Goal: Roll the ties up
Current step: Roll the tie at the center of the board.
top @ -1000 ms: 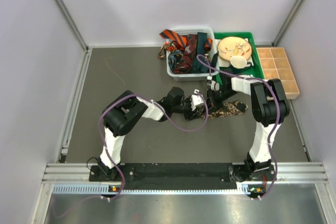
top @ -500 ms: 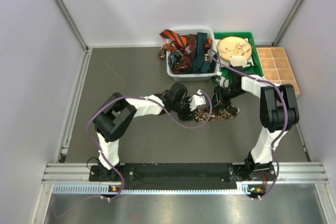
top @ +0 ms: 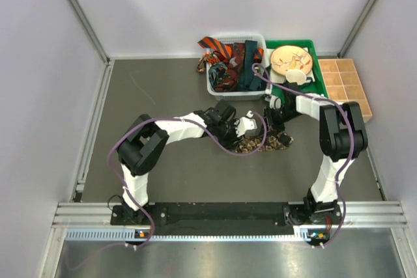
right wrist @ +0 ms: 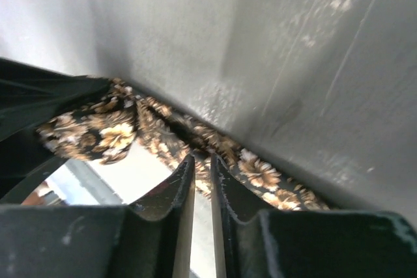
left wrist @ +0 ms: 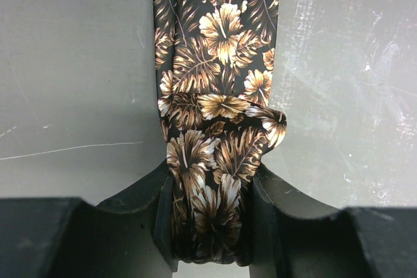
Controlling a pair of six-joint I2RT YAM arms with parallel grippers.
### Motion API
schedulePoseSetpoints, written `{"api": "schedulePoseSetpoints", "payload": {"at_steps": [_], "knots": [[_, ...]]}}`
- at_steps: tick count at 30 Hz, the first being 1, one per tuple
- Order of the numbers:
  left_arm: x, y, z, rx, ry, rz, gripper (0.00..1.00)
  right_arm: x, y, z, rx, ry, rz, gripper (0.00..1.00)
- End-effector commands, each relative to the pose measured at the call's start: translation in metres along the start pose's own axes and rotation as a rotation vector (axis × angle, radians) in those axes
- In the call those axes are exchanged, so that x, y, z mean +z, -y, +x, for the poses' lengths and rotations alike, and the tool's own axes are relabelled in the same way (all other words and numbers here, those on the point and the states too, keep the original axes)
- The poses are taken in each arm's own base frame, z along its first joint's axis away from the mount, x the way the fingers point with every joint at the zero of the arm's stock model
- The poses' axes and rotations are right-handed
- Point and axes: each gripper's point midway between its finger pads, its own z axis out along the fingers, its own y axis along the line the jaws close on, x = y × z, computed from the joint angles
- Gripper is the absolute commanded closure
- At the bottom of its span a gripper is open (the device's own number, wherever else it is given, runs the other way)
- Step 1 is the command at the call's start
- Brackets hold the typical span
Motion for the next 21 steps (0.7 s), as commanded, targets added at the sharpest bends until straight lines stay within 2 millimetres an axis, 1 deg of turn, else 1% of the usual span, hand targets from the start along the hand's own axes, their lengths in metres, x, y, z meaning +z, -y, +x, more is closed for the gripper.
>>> {"api": "schedulePoseSetpoints", "payload": {"at_steps": [1,2,5,9,14,17,19,21], "knots": [[-0.009,0.004,0.030,-0.049,-0.105,-0.035,1.00,0.009,0.031,0.025,0.098,-0.101,0.147,0.86],[-0.014,0.002,0.026,-0.036,-0.095,-0.057,1.00,0.010,0.033,0.026,0.100,-0.107,0.152,0.87],[-0.021,-0.001,0.021,-0.016,-0.087,-0.092,1.00,0.013,0.035,0.030,0.107,-0.123,0.153,0.87],[-0.023,-0.002,0.020,-0.025,-0.069,-0.117,1.00,0.014,0.035,0.032,0.107,-0.124,0.150,0.88],[-0.025,0.002,0.008,-0.024,0.016,-0.102,1.00,0.007,0.035,0.030,0.081,-0.114,0.167,0.90],[-0.026,-0.001,0.000,-0.028,0.051,-0.098,1.00,0.005,0.035,0.031,0.066,-0.112,0.176,0.91],[-0.028,-0.007,-0.005,-0.041,0.075,-0.113,1.00,0.005,0.035,0.032,0.062,-0.112,0.181,0.91],[-0.031,-0.010,-0.014,-0.042,0.114,-0.114,1.00,0.006,0.034,0.032,0.062,-0.115,0.182,0.91]]}}
